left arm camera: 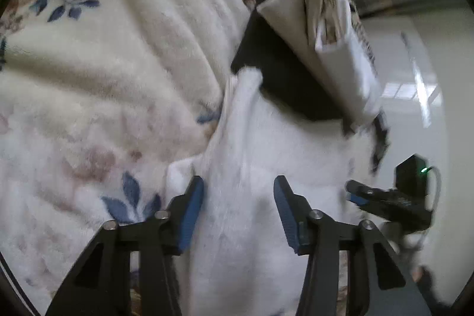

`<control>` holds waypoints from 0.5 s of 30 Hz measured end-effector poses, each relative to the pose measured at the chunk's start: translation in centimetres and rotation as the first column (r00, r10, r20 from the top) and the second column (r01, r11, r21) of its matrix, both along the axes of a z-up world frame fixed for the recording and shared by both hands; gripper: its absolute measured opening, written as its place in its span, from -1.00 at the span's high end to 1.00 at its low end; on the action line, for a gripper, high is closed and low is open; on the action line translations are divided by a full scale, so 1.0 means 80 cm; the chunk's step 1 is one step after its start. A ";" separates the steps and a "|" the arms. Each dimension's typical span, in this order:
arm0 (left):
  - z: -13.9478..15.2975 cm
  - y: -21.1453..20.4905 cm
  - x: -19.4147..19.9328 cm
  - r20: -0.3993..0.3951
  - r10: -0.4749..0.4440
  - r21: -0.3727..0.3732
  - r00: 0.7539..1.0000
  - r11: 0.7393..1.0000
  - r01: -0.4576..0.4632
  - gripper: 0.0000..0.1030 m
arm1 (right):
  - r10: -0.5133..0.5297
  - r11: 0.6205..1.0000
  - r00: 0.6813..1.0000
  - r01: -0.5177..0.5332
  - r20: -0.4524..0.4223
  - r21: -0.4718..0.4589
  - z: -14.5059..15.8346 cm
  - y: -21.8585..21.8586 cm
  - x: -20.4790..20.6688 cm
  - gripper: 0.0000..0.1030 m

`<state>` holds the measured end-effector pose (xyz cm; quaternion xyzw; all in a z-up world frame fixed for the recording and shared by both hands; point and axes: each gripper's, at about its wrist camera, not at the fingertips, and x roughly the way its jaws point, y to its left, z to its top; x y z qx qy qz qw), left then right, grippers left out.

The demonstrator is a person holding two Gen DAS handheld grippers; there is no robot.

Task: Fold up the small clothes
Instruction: 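Pinch the sweater hem with both grippers and fold it over toward the collar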

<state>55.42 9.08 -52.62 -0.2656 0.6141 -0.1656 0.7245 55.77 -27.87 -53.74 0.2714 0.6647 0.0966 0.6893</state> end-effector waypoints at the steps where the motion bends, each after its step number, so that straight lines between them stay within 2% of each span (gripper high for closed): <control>1: -0.004 -0.001 -0.002 -0.002 -0.003 0.020 1.000 1.000 0.003 0.87 | -0.002 1.000 1.000 0.003 -0.013 0.020 -0.008 0.002 -0.009 0.06; 2: -0.003 0.006 -0.005 0.002 0.030 0.007 1.000 1.000 -0.030 0.88 | -0.005 1.000 1.000 0.005 -0.008 0.026 -0.012 0.008 -0.016 0.66; 3: 0.001 0.017 -0.005 0.013 0.063 -0.001 0.998 0.998 -0.063 0.88 | -0.020 1.000 1.000 0.020 0.004 0.024 -0.013 0.009 -0.021 0.86; 6: 0.011 0.041 -0.005 0.042 0.117 0.007 0.992 0.993 -0.117 0.90 | -0.130 0.991 0.989 0.128 0.071 0.038 0.001 -0.005 -0.033 0.88; 8: -0.012 0.050 -0.001 -0.002 0.121 0.007 0.993 0.993 -0.121 0.90 | -0.151 0.989 0.983 0.151 0.104 0.004 0.004 -0.009 -0.035 0.89; 10: -0.035 0.041 -0.002 -0.049 0.113 0.008 0.992 0.994 -0.113 0.89 | -0.141 0.989 0.988 0.144 0.060 -0.042 -0.019 -0.007 -0.031 0.89; 12: -0.034 0.048 0.003 -0.066 0.128 -0.019 0.990 0.991 -0.129 0.88 | -0.124 0.988 0.992 0.126 0.031 -0.084 -0.035 0.001 -0.028 0.89; 14: -0.019 0.052 0.005 -0.052 0.121 -0.065 0.991 0.990 -0.124 0.76 | -0.118 0.991 0.993 0.118 0.002 -0.059 -0.037 0.005 -0.023 0.83; 15: -0.008 0.056 0.005 -0.044 0.114 -0.087 0.992 0.989 -0.118 0.54 | -0.131 0.991 0.991 0.131 -0.014 -0.032 -0.033 0.002 -0.023 0.78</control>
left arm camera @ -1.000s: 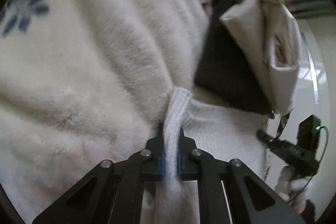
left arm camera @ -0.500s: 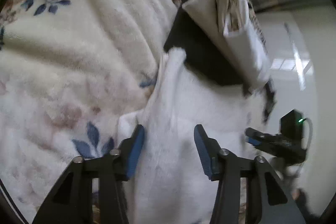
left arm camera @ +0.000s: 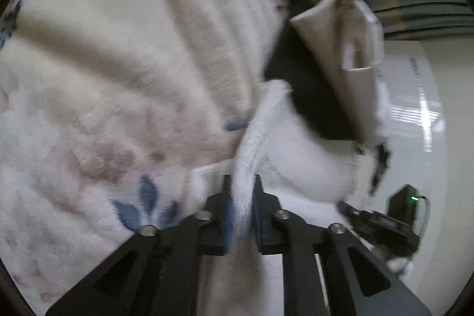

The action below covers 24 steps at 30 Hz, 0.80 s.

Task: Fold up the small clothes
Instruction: 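Pinch the sweater hem with both grippers and fold it over toward the collar, then open both grippers and release the folded hem onto the sweater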

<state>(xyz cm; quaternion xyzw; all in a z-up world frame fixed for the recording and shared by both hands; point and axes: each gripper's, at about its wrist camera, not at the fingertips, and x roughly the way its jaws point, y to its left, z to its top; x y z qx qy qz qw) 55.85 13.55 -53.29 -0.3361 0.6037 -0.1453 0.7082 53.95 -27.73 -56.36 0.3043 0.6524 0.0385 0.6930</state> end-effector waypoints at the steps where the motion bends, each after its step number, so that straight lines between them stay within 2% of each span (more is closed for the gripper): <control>1: 0.010 0.006 0.000 0.013 0.006 -0.011 1.000 1.000 -0.006 0.37 | -0.007 1.000 1.000 0.007 0.006 0.028 0.006 -0.002 0.000 0.73; 2: 0.016 0.008 -0.003 0.026 0.013 -0.023 1.000 1.000 -0.012 -0.02 | -0.010 0.998 1.000 0.008 0.022 0.057 0.013 -0.006 0.000 0.57; 3: 0.022 0.013 0.001 0.050 0.025 -0.039 0.998 0.999 -0.023 -0.20 | -0.010 0.998 0.999 0.007 0.044 0.069 0.022 -0.010 -0.002 0.43; 4: 0.026 0.013 0.009 0.068 0.019 -0.039 0.997 0.999 -0.016 -0.20 | -0.006 0.999 0.998 0.003 0.069 0.054 0.031 -0.012 -0.002 0.12; 5: 0.025 0.006 0.019 0.075 0.002 -0.035 0.997 0.999 0.000 -0.20 | 0.002 0.999 0.996 -0.006 0.093 0.041 0.039 -0.012 0.000 0.05; 8: 0.014 -0.029 0.061 0.083 -0.114 0.040 0.990 0.993 0.111 -0.18 | 0.042 0.999 0.993 -0.045 0.111 0.025 0.042 0.000 0.022 0.05; 9: 0.007 -0.040 0.072 0.076 -0.143 0.068 0.987 0.988 0.138 -0.05 | 0.065 0.998 0.993 -0.067 0.102 0.020 0.038 0.007 0.031 0.05; 10: 0.001 -0.055 0.078 0.080 -0.162 0.088 0.984 0.984 0.155 0.33 | 0.082 0.997 0.993 -0.081 0.090 -0.012 0.032 0.017 0.041 0.08; 11: -0.004 -0.063 0.088 0.078 -0.193 0.113 0.978 0.976 0.184 0.88 | 0.098 0.995 0.991 -0.094 0.089 -0.042 0.029 0.024 0.047 0.53; 12: -0.003 -0.063 0.089 0.082 -0.198 0.129 0.977 0.974 0.186 0.89 | 0.119 0.991 0.988 -0.112 0.096 -0.076 0.028 0.032 0.053 0.86; 14: 0.006 -0.050 0.093 0.112 -0.166 0.117 0.980 0.981 0.153 0.89 | 0.101 0.990 0.988 -0.088 0.121 -0.107 0.035 0.027 0.059 0.84; 17: -0.001 -0.021 0.094 0.109 -0.130 0.086 0.986 0.989 0.121 0.89 | -0.028 0.995 0.989 0.041 0.147 -0.087 0.040 -0.002 0.057 0.86; 20: -0.027 -0.023 0.096 0.065 -0.158 0.117 0.985 0.982 0.149 0.90 | -0.117 0.990 0.987 0.125 0.112 -0.071 0.014 -0.020 0.062 0.87; 21: -0.040 -0.023 0.096 0.046 -0.167 0.123 0.985 0.979 0.160 0.90 | -0.127 0.988 0.987 0.135 0.099 -0.076 0.005 -0.023 0.064 0.87; 24: -0.046 -0.015 0.091 0.041 -0.155 0.096 0.987 0.984 0.151 0.88 | -0.110 0.989 0.991 0.117 0.073 -0.093 -0.023 -0.015 0.073 0.87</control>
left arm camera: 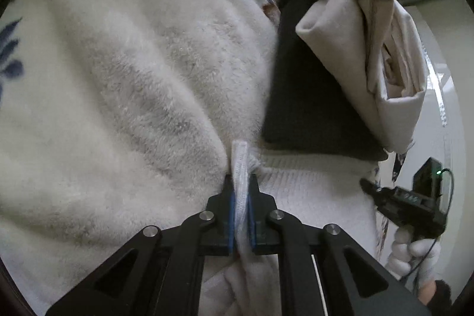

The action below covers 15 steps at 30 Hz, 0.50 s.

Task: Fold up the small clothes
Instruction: 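Open both grippers and release the folded hem onto the sweater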

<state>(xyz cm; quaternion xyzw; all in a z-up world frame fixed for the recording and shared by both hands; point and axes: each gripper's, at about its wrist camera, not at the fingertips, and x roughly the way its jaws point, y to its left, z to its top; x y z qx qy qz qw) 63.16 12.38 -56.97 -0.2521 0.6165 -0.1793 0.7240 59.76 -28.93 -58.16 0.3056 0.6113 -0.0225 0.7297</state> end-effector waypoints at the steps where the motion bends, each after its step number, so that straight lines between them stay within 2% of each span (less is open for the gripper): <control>1: 0.001 0.004 -0.002 -0.008 0.005 -0.020 1.000 1.000 -0.006 0.86 | 0.016 1.000 1.000 -0.016 -0.004 0.001 -0.003 0.003 -0.002 0.86; 3: 0.008 0.013 -0.005 -0.036 0.011 -0.066 0.999 0.998 -0.013 0.73 | 0.049 0.999 0.999 -0.049 -0.005 0.005 0.005 0.006 0.000 0.79; 4: 0.011 0.017 -0.006 -0.044 0.013 -0.080 0.999 0.997 -0.017 0.61 | 0.060 0.998 0.998 -0.059 -0.005 0.024 0.008 0.009 0.002 0.63; 5: 0.020 0.026 -0.012 -0.048 0.018 -0.101 0.999 0.995 -0.023 0.25 | 0.075 0.996 0.997 -0.074 -0.010 0.045 0.015 0.009 0.005 0.31; 6: 0.030 0.035 -0.020 -0.044 0.028 -0.111 0.999 0.993 -0.033 -0.06 | 0.090 0.994 0.996 -0.089 -0.010 0.057 0.023 0.003 0.001 0.12; 7: 0.040 0.043 -0.029 -0.034 0.043 -0.123 0.998 0.991 -0.047 -0.14 | 0.098 0.993 0.995 -0.097 -0.001 0.061 0.036 -0.010 -0.008 -0.10; 9: 0.060 0.065 -0.058 -0.016 0.078 -0.163 0.997 0.983 -0.079 -0.21 | 0.110 0.992 0.994 -0.112 0.029 0.065 0.059 -0.028 -0.029 -0.25; 11: 0.070 0.083 -0.091 -0.020 0.116 -0.180 0.993 0.977 -0.118 -0.22 | 0.122 0.988 0.992 -0.125 0.036 0.089 0.073 -0.040 -0.057 -0.49; 15: 0.064 0.074 -0.121 -0.054 0.127 -0.215 0.990 0.967 -0.136 -0.22 | 0.158 0.982 0.987 -0.159 0.018 0.106 0.076 -0.047 -0.107 -0.50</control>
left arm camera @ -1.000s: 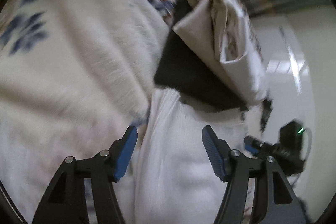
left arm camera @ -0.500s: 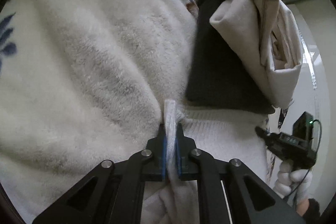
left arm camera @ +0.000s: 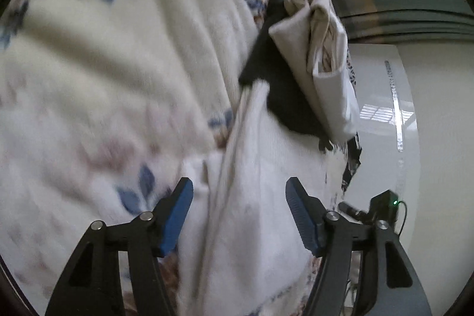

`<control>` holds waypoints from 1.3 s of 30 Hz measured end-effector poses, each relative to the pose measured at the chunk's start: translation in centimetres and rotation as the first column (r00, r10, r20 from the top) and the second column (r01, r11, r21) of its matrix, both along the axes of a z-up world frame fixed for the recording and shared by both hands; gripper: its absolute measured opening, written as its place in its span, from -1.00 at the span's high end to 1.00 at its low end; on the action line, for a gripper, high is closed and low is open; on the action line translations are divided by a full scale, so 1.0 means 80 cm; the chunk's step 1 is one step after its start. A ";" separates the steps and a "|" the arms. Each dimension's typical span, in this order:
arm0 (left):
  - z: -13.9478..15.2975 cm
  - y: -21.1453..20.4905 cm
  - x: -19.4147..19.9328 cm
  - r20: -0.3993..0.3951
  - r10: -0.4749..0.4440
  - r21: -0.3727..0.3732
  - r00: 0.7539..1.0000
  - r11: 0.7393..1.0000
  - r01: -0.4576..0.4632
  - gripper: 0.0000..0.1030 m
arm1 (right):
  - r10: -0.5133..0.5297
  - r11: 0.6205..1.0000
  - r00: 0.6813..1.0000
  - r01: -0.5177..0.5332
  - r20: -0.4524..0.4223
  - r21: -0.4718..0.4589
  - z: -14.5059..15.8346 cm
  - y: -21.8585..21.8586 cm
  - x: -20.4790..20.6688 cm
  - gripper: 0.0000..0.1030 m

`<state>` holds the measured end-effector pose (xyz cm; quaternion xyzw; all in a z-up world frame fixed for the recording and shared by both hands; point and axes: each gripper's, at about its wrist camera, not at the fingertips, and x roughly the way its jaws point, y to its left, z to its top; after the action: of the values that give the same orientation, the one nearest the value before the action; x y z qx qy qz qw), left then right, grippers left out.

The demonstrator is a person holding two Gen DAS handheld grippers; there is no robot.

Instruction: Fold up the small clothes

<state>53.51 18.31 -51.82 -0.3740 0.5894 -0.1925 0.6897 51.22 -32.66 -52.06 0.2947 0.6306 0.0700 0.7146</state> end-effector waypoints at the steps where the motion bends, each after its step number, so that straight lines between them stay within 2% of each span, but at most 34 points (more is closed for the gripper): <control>1: -0.003 -0.012 0.000 -0.003 -0.013 0.006 1.000 1.000 0.013 -0.22 | 0.009 1.000 1.000 -0.009 -0.008 0.012 -0.005 0.003 -0.009 -0.50; 4: -0.024 -0.067 0.010 -0.025 -0.076 0.100 0.997 0.992 0.078 -0.17 | 0.016 0.998 0.999 -0.013 -0.032 0.069 -0.030 0.020 -0.022 -0.50; 5: -0.028 -0.075 0.012 -0.023 -0.084 0.106 0.996 0.991 0.086 -0.13 | 0.013 0.997 0.999 -0.010 -0.040 0.079 -0.038 0.026 -0.023 -0.50; 6: -0.031 -0.081 0.014 -0.011 -0.079 0.083 0.997 0.993 0.080 0.17 | 0.011 0.996 0.999 -0.007 -0.048 0.086 -0.047 0.031 -0.022 -0.49; 8: -0.025 -0.081 0.015 0.008 -0.063 0.036 0.998 0.997 0.063 0.57 | 0.005 0.995 0.999 -0.001 -0.040 0.099 -0.055 0.044 -0.019 -0.35; 9: -0.018 -0.075 0.014 0.024 -0.050 0.013 0.998 0.999 0.050 0.57 | 0.006 0.995 0.999 -0.002 -0.040 0.100 -0.058 0.051 -0.019 -0.35; 10: -0.010 -0.069 0.013 0.025 -0.045 0.032 0.999 0.999 0.045 0.56 | 0.011 0.996 0.999 -0.007 -0.040 0.093 -0.058 0.055 -0.018 -0.35; 11: -0.003 -0.063 0.010 0.018 -0.047 0.079 0.999 0.996 0.045 0.53 | 0.015 0.996 0.999 -0.012 -0.034 0.086 -0.056 0.058 -0.016 -0.35; 13: 0.008 -0.052 0.004 0.010 -0.035 0.146 0.999 0.989 0.033 0.19 | 0.031 0.997 0.999 -0.029 -0.019 0.074 -0.052 0.070 -0.014 -0.35; 14: 0.012 -0.047 0.000 0.012 -0.026 0.170 1.000 0.985 0.024 -0.29 | 0.037 0.997 0.999 -0.036 -0.017 0.063 -0.050 0.074 -0.015 -0.35; 15: 0.013 -0.042 -0.004 0.012 -0.013 0.195 1.000 0.981 0.011 -0.45 | 0.043 0.998 0.999 -0.042 -0.015 0.050 -0.048 0.073 -0.016 -0.35; 17: -0.002 -0.045 -0.005 -0.024 -0.019 0.171 1.000 0.985 0.023 -0.45 | 0.048 0.998 0.999 -0.047 -0.015 0.037 -0.047 0.070 -0.017 -0.35; 18: -0.022 -0.055 -0.001 -0.089 -0.047 0.140 0.995 0.988 0.059 -0.45 | 0.051 0.998 0.998 -0.050 -0.026 0.036 -0.050 0.070 -0.017 -0.35; 19: -0.036 -0.058 0.000 -0.115 -0.055 0.133 0.992 0.989 0.071 -0.44 | 0.049 0.998 0.998 -0.048 -0.036 0.035 -0.051 0.060 -0.020 -0.36; 21: -0.043 -0.076 -0.001 -0.069 -0.061 0.089 0.996 0.994 0.067 -0.32 | 0.045 0.998 0.998 -0.043 -0.048 0.041 -0.059 0.058 -0.021 -0.36; 22: -0.042 -0.083 -0.001 -0.050 -0.071 0.067 0.996 0.995 0.075 -0.10 | 0.041 0.998 0.998 -0.038 -0.057 0.051 -0.063 0.060 -0.021 -0.36; 23: -0.040 -0.088 -0.001 -0.032 -0.072 0.008 0.997 0.997 0.073 0.37 | 0.042 0.997 0.995 -0.036 -0.090 0.063 -0.065 0.058 -0.022 -0.36; 24: -0.036 -0.087 -0.002 -0.017 -0.053 -0.063 0.998 0.997 0.052 0.37 | 0.037 0.996 0.995 -0.029 -0.090 0.080 -0.066 0.058 -0.022 -0.36; 26: -0.038 -0.074 -0.005 -0.015 0.000 -0.210 1.000 0.978 -0.003 0.37 | 0.032 0.995 0.996 -0.024 -0.085 0.093 -0.065 0.056 -0.023 -0.36; 27: -0.044 -0.063 -0.007 -0.034 0.031 -0.210 0.999 0.977 -0.037 0.34 | 0.032 0.995 0.996 -0.024 -0.081 0.096 -0.065 0.055 -0.022 -0.36; 29: -0.051 -0.050 -0.010 -0.057 0.033 -0.142 0.998 0.989 -0.041 0.21 | 0.033 0.995 0.996 -0.026 -0.079 0.094 -0.064 0.052 -0.022 -0.36; 30: -0.049 -0.044 -0.013 -0.067 0.030 -0.122 0.997 0.992 -0.038 0.01 | 0.035 0.995 0.996 -0.027 -0.081 0.098 -0.064 0.053 -0.020 -0.36; 31: -0.044 -0.039 -0.016 -0.065 0.027 -0.121 0.998 0.992 -0.035 -0.08 | 0.037 0.994 0.996 -0.028 -0.084 0.104 -0.064 0.051 -0.020 -0.36; 33: -0.021 -0.031 -0.020 -0.028 0.004 -0.104 1.000 0.995 -0.007 -0.45 | 0.043 0.993 0.995 -0.034 -0.085 0.110 -0.062 0.047 -0.021 -0.36; 36: -0.003 -0.017 -0.026 0.008 -0.029 -0.050 1.000 0.998 0.029 -0.48 | 0.062 0.988 0.995 -0.050 -0.082 0.149 -0.065 0.036 -0.024 -0.59; 38: -0.013 -0.016 -0.021 -0.015 -0.051 -0.054 0.999 0.997 0.050 -0.49 | 0.084 0.978 0.992 -0.065 -0.091 0.199 -0.074 0.031 -0.029 -0.75; 39: -0.023 -0.021 -0.017 -0.030 -0.065 -0.063 0.997 0.996 0.063 -0.49 | 0.097 0.973 0.990 -0.072 -0.102 0.221 -0.081 0.030 -0.031 -0.76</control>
<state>52.15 16.62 -53.64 -0.3794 0.6057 -0.2266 0.6617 48.75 -30.23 -58.52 0.3472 0.6703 0.1519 0.6380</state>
